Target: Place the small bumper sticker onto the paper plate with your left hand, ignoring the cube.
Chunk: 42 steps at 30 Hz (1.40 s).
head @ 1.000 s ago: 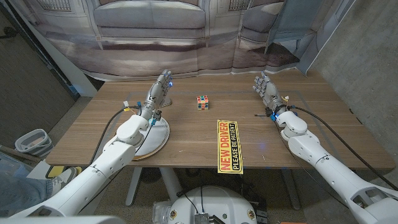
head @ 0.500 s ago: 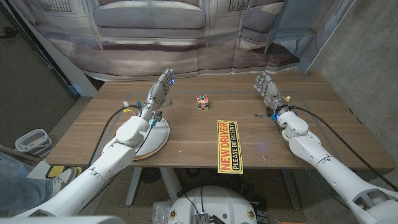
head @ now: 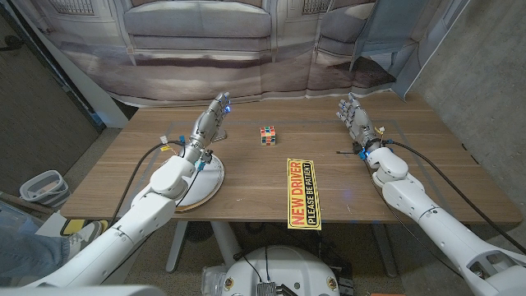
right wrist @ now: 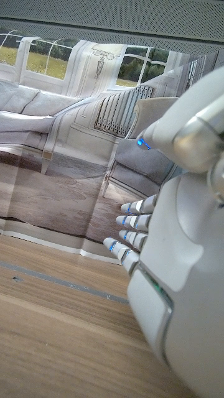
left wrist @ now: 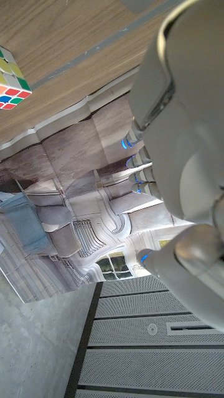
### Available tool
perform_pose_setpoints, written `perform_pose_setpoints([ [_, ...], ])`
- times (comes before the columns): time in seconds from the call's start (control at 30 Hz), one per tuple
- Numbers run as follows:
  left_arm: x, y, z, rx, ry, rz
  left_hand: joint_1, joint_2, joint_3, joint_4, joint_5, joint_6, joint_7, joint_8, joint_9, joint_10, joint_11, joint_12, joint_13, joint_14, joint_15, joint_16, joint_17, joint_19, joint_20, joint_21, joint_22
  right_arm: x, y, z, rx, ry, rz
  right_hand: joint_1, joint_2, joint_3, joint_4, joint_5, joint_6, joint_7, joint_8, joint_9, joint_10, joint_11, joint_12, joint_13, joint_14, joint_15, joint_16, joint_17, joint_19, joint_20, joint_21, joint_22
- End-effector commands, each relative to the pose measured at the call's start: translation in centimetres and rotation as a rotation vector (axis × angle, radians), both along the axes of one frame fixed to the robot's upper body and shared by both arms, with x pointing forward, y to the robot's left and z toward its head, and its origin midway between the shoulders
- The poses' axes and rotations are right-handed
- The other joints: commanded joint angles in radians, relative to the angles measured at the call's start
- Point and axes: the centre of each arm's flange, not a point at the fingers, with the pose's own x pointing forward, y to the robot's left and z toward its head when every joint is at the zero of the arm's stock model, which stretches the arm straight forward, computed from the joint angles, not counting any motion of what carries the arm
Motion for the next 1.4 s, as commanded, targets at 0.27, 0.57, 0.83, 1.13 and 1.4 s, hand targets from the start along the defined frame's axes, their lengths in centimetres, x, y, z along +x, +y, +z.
perform_pose_setpoints([
  [0.27, -1.8, -0.7, -0.3, 0.058, -0.049, 0.03, 0.015, 0.001, 0.004, -0.008, 0.006, 0.011, 0.002, 0.006, 0.002, 0.007, 0.001, 0.008, 0.002, 0.011, -0.004, 0.005, 0.002, 0.006, -0.021, 0.002, 0.002, -0.1, 0.1, 0.9, -0.012, -0.024, 0.002, 0.009, 0.0, 0.001, -0.007, 0.006, 0.006, -0.003, -0.002, 0.005, 0.005, 0.006, -0.001, 0.002, 0.01, 0.006, -0.003, 0.004, 0.012, -0.028, -0.006, 0.005],
  [0.57, -2.5, -0.8, -0.7, 0.064, -0.066, 0.023, 0.019, 0.003, 0.003, -0.011, 0.007, 0.017, 0.002, 0.007, 0.002, 0.013, 0.0, 0.009, 0.003, 0.016, -0.005, 0.005, 0.001, 0.01, -0.02, 0.002, 0.002, -0.3, 0.1, 0.9, -0.006, -0.025, -0.002, 0.009, 0.001, 0.0, -0.008, 0.006, 0.007, -0.002, -0.002, 0.005, 0.007, 0.005, -0.002, 0.002, 0.011, 0.006, -0.003, 0.004, 0.013, -0.028, -0.009, 0.005],
  [0.83, -3.2, -1.2, -0.8, 0.083, -0.092, 0.015, 0.022, 0.004, 0.003, -0.013, 0.008, 0.023, 0.004, 0.007, 0.002, 0.015, 0.0, 0.008, 0.003, 0.019, -0.005, 0.005, 0.001, 0.014, -0.02, 0.002, 0.002, -0.4, 0.2, 1.0, -0.008, -0.028, -0.003, 0.01, 0.002, -0.001, -0.009, 0.006, 0.007, -0.003, -0.003, 0.005, 0.009, 0.005, -0.002, 0.002, 0.011, 0.006, -0.004, 0.004, 0.014, -0.028, -0.011, 0.005],
  [1.13, -4.1, -1.9, -0.7, 0.106, -0.125, 0.01, 0.026, 0.005, 0.002, -0.015, 0.009, 0.03, 0.003, 0.008, 0.003, 0.022, 0.0, 0.008, 0.003, 0.025, -0.007, 0.005, 0.001, 0.019, -0.02, 0.001, 0.001, -0.4, 0.2, 1.0, -0.006, -0.033, -0.002, 0.01, 0.002, -0.002, -0.01, 0.006, 0.008, -0.003, -0.003, 0.005, 0.011, 0.005, -0.002, 0.002, 0.013, 0.006, -0.004, 0.004, 0.016, -0.028, -0.014, 0.006],
  [1.4, -4.4, -2.4, -0.9, 0.121, -0.145, 0.007, 0.029, 0.006, 0.001, -0.017, 0.009, 0.034, 0.005, 0.008, 0.003, 0.025, -0.001, 0.008, 0.003, 0.029, -0.007, 0.005, 0.002, 0.021, -0.019, 0.001, 0.001, -0.3, 0.2, 1.4, 0.003, -0.033, -0.004, 0.01, 0.003, -0.003, -0.011, 0.006, 0.009, -0.004, -0.004, 0.005, 0.012, 0.004, -0.003, 0.002, 0.014, 0.006, -0.004, 0.004, 0.017, -0.027, -0.016, 0.006],
])
